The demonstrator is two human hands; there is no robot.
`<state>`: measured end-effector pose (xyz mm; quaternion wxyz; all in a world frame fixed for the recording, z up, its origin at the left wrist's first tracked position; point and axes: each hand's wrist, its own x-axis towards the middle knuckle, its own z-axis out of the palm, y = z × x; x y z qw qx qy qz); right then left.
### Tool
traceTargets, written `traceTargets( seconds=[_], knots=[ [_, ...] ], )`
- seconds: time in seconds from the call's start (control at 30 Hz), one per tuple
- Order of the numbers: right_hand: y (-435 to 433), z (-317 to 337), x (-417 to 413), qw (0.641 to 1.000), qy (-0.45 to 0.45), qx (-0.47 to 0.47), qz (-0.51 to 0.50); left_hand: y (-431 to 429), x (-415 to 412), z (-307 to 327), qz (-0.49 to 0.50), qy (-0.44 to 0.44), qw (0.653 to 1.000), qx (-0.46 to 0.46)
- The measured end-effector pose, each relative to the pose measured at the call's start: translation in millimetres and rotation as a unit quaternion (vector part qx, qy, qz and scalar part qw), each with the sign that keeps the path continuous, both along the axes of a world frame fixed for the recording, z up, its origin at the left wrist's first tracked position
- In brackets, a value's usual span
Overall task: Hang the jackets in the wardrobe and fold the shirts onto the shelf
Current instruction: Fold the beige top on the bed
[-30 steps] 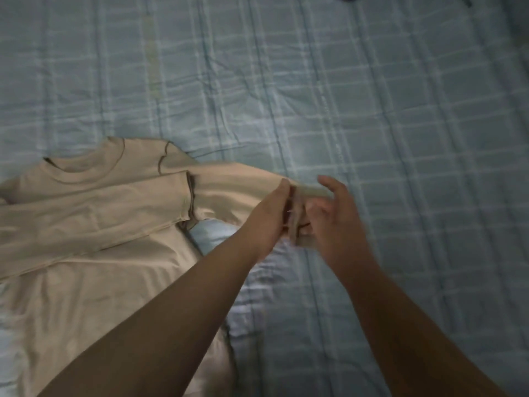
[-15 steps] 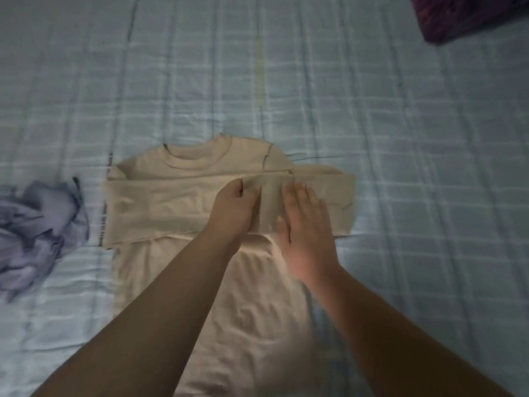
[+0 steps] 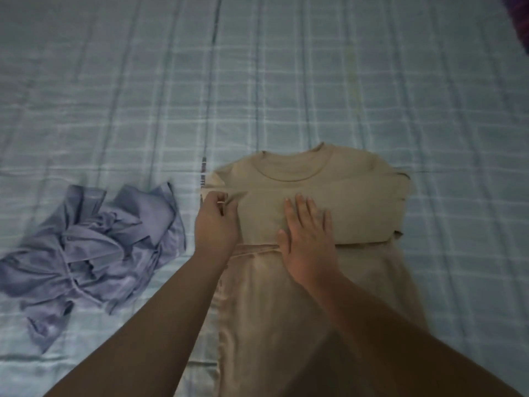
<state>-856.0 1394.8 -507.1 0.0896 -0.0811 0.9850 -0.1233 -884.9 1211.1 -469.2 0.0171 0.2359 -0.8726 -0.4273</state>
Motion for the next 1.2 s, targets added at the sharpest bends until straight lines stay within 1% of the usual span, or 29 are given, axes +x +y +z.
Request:
traceTargets(
  seconds=[0.1, 0.17, 0.3, 0.4, 0.47, 0.53, 0.63, 0.73, 0.8, 0.87, 0.93, 1.0, 1.07, 1.13, 1.2],
  knots=[
    [-15, -7, 0, 1.000, -0.007, 0.018, 0.000, -24, 2, -17, 0.023, -0.004, 1.000, -0.008],
    [-22, -12, 0, 0.999, -0.019, 0.033, -0.007, -33, -1, -25, 0.020, -0.007, 1.000, -0.011],
    [-25, -25, 4, 0.997, -0.035, 0.062, -0.011, -40, -4, -44, 0.013, -0.028, 0.999, 0.022],
    [-24, -30, 4, 0.998, -0.021, 0.065, -0.011, -38, 3, -51, 0.048, -0.039, 0.997, 0.047],
    [-23, -28, 5, 0.998, -0.017, 0.066, -0.012, -38, 13, -52, 0.055, -0.053, 0.996, 0.044],
    [-17, -20, 10, 0.998, -0.031, 0.058, -0.016, -38, 27, -50, 0.058, -0.058, 0.996, 0.043],
    [4, -5, 30, 0.998, -0.027, 0.024, -0.046, -38, 55, -43, 0.073, -0.081, 0.991, 0.079],
    [47, 9, 60, 0.993, -0.022, -0.016, -0.113, -34, 95, -36, 0.079, -0.122, 0.983, 0.113],
    [82, 16, 85, 0.988, -0.014, -0.017, -0.150, -30, 124, -33, 0.078, -0.128, 0.978, 0.146],
    [116, 18, 114, 0.984, -0.009, -0.010, -0.177, -25, 153, -33, 0.058, -0.141, 0.978, 0.140],
    [143, 20, 140, 0.974, -0.027, -0.015, -0.226, -19, 179, -33, 0.042, -0.144, 0.982, 0.114],
    [164, 21, 163, 0.955, -0.065, -0.026, -0.289, -11, 204, -32, 0.034, -0.151, 0.984, 0.087],
    [181, 21, 186, 0.938, -0.071, -0.065, -0.334, -3, 227, -29, 0.036, -0.166, 0.983, 0.074],
    [190, 24, 207, 0.903, -0.087, -0.124, -0.402, 4, 245, -26, 0.042, -0.195, 0.978, 0.067],
    [197, 28, 223, 0.867, -0.119, -0.157, -0.458, 8, 262, -24, 0.024, -0.250, 0.968, 0.027]
  ],
)
